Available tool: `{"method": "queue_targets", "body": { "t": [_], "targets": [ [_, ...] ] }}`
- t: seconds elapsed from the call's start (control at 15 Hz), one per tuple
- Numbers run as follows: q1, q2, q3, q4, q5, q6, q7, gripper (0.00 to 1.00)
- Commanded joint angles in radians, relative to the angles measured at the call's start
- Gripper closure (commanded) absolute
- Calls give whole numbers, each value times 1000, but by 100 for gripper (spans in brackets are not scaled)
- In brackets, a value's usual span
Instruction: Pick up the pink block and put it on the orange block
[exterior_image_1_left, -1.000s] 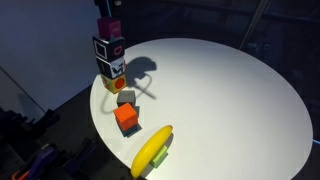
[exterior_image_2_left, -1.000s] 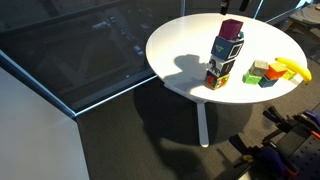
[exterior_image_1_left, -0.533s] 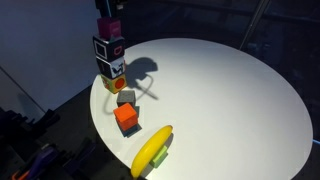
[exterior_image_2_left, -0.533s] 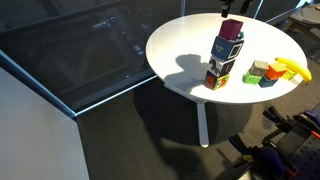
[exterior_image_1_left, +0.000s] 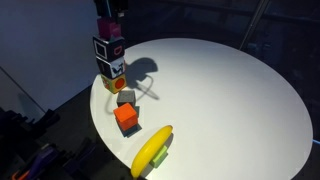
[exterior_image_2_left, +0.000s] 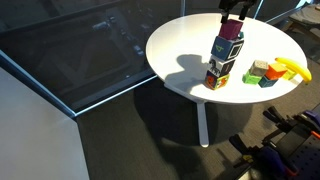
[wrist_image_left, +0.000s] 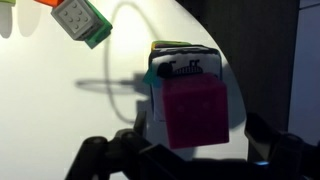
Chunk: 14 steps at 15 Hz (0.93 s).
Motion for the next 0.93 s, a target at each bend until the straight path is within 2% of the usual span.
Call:
{"method": "queue_targets", "body": {
  "t": [0.0, 0.13, 0.2, 0.27, 0.47, 0.6, 0.87],
  "targets": [
    [-8, 10, 0, 14, -8, -14, -26, 0],
    [-7, 14, 1, 15, -8, -16, -26, 0],
    [-7, 15, 1, 15, -6, -18, -24, 25],
    [-7, 16, 1, 16, -6, -19, -20, 27],
    [-3, 17, 2, 18, -8, -23, -5, 53],
    [-2, 14, 1, 19, -10, -26, 3, 66],
    [2, 2, -1, 24, -28, -41, 24, 69]
  ]
}}
